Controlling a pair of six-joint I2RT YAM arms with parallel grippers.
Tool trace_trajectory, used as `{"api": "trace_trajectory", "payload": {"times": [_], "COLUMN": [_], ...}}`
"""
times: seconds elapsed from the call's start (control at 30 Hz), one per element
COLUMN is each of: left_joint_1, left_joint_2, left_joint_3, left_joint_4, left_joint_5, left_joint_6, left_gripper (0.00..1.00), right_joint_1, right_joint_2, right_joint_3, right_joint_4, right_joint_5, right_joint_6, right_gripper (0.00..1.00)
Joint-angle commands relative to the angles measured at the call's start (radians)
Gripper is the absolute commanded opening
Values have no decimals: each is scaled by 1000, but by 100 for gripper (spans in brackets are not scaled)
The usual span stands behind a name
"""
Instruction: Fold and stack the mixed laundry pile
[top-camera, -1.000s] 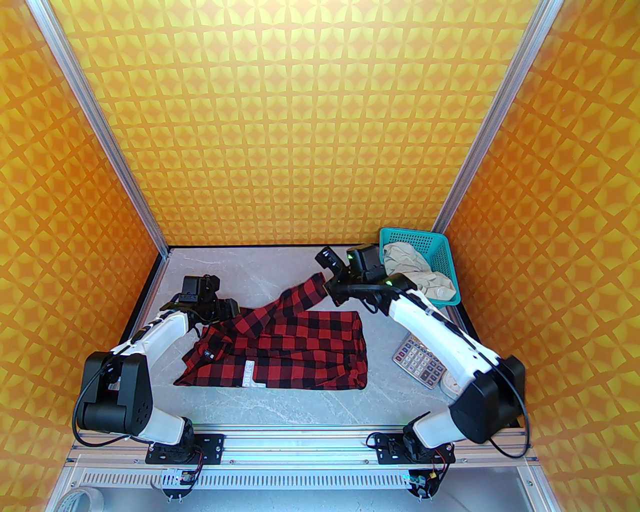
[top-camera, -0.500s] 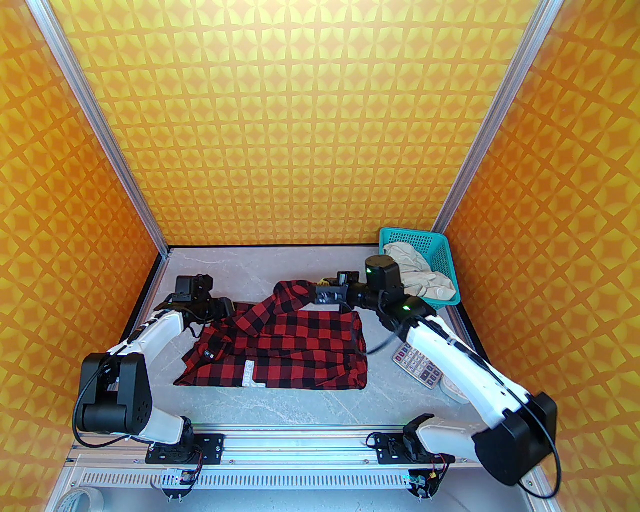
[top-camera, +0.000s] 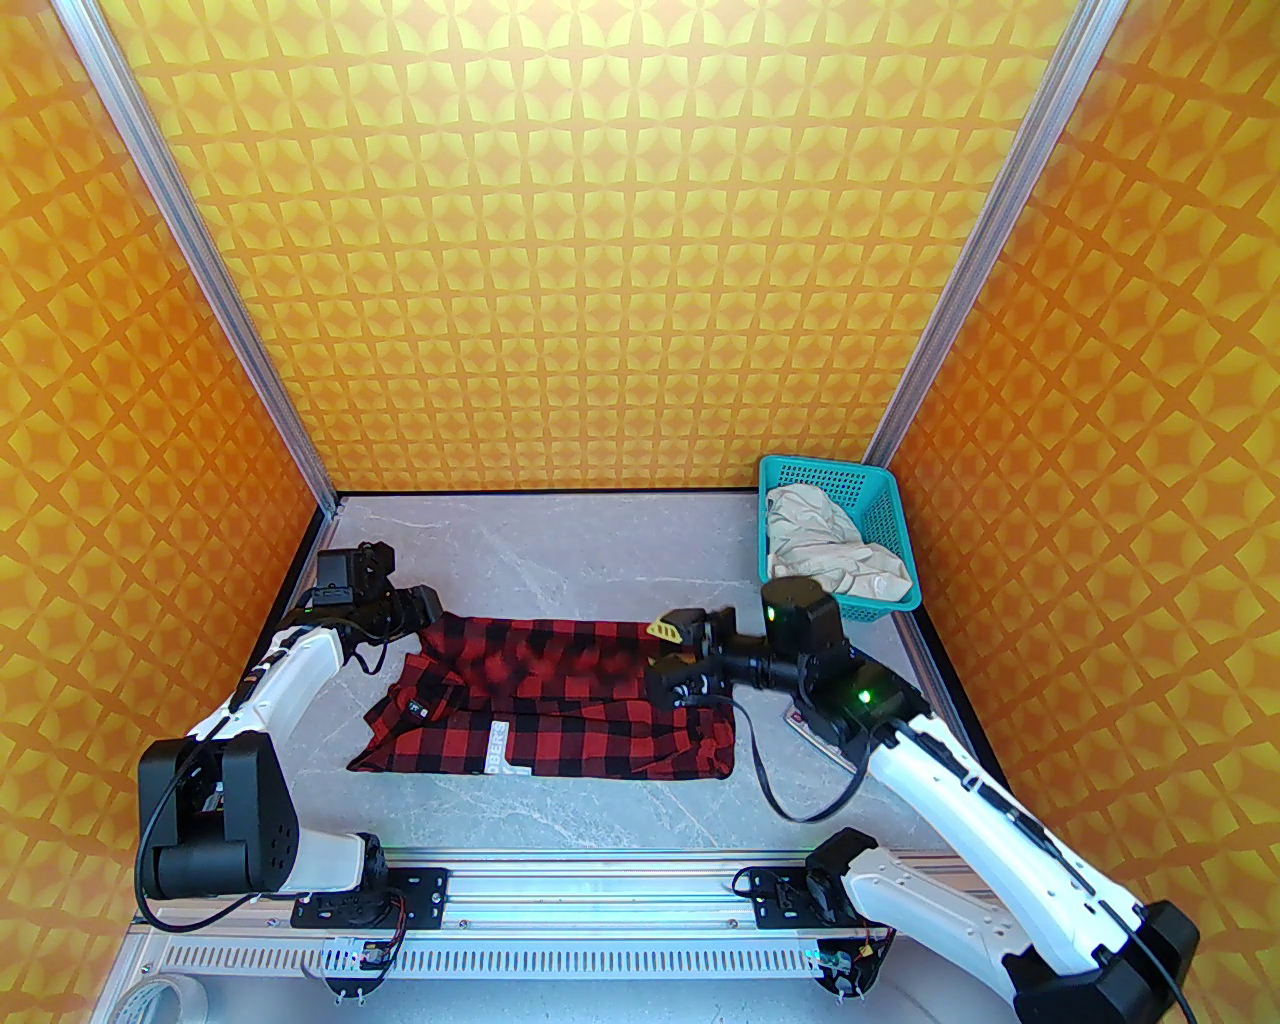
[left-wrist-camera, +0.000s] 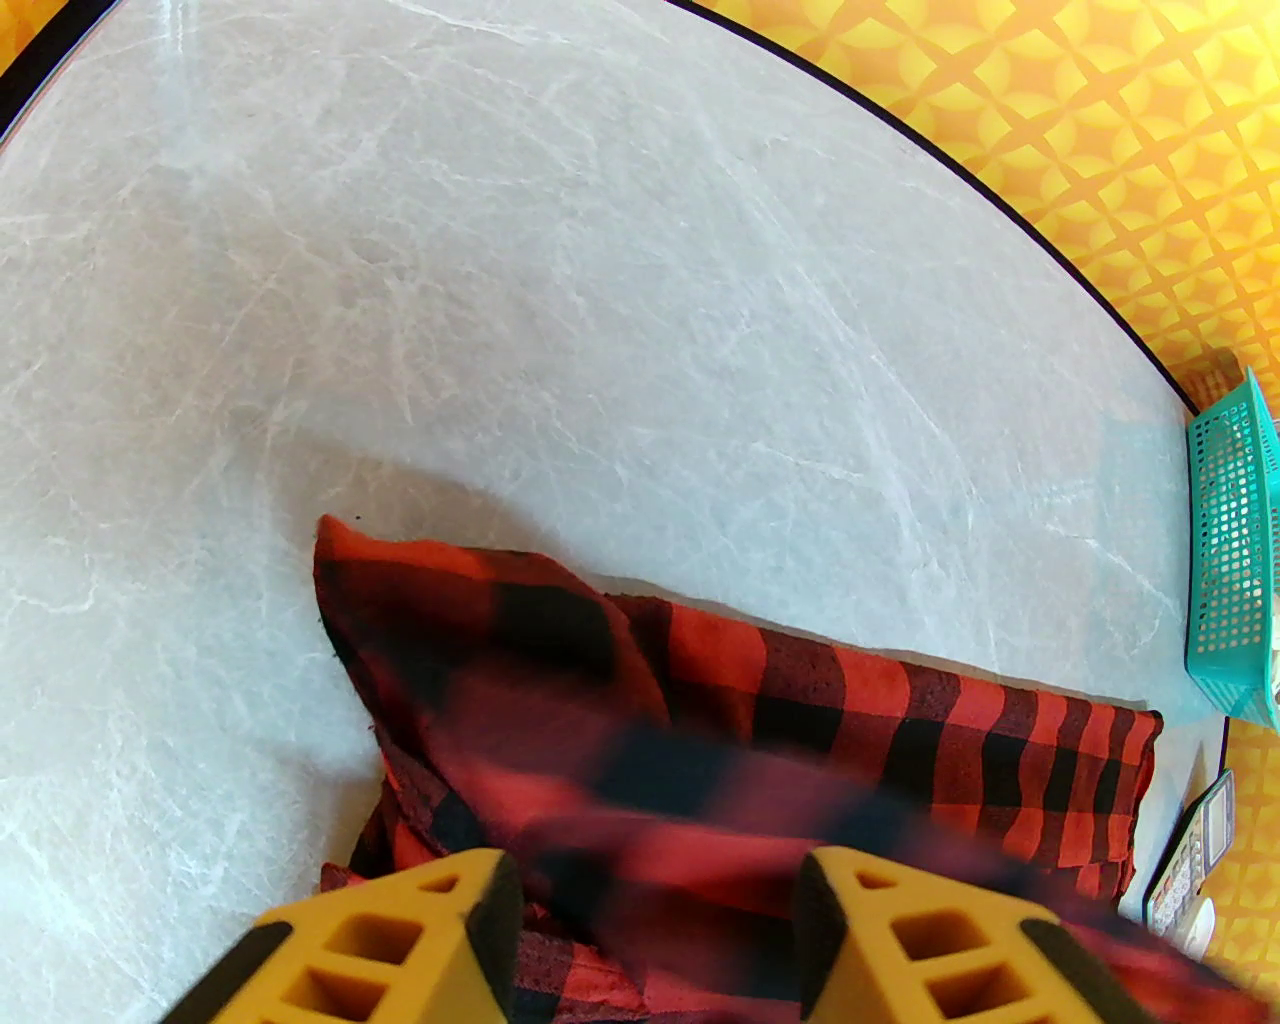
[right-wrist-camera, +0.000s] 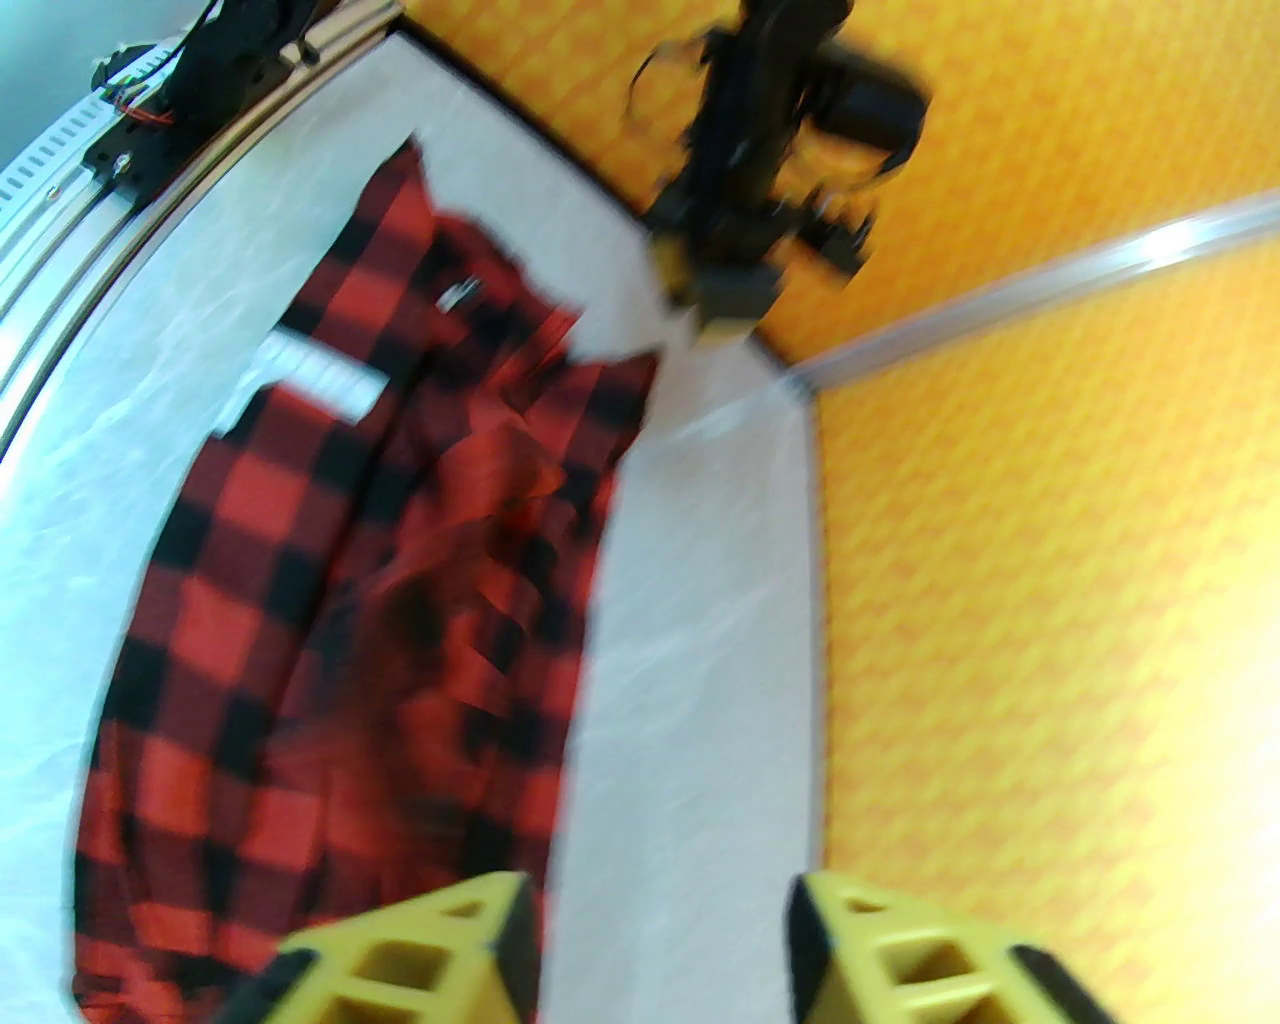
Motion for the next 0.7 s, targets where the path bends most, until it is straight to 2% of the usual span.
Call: {"api": "trace_trajectory", "payload": {"times": [0.0, 0.07, 0.1, 0.13, 0.2, 0.3, 0.37, 0.47, 0.57, 0.67], "left_joint_1": [5, 6, 5, 6, 6, -5, -13, -19, -22, -30], "left_joint_2": [-7, -8, -9, -10, -11, -18, -23, -28, -29, -27], "left_joint_3": [36, 34, 32, 28, 19, 3, -7, -19, -26, -31], "left_joint_4": [-20, -20, -18, -17, -17, -14, -15, -17, -14, -11], "left_joint_5": [26, 34, 35, 37, 46, 53, 55, 56, 56, 56], "left_joint_6": [3, -1, -3, -5, -8, -12, -10, -4, -3, -1], "left_gripper": [51, 50, 50, 51, 50, 50, 50, 50, 50, 50], "right_joint_1": [1, 1, 1, 2, 1, 2, 1, 1, 1, 1], "right_joint_2": [-4, -8, -8, -2, 27, 106, 163, 247, 285, 360], "right_joint_3": [9, 7, 6, 8, 23, 78, 112, 118, 61, 24], "right_joint_4": [-82, -34, 6, 61, 175, 131, 9, -156, -212, -232], "right_joint_5": [76, 64, 42, 34, 104, 183, 265, 277, 268, 227], "right_joint_6": [77, 209, 325, 489, 893, 1384, 1609, 1717, 1769, 1792], "right_gripper": [53, 52, 50, 48, 39, 31, 25, 29, 38, 40]}}
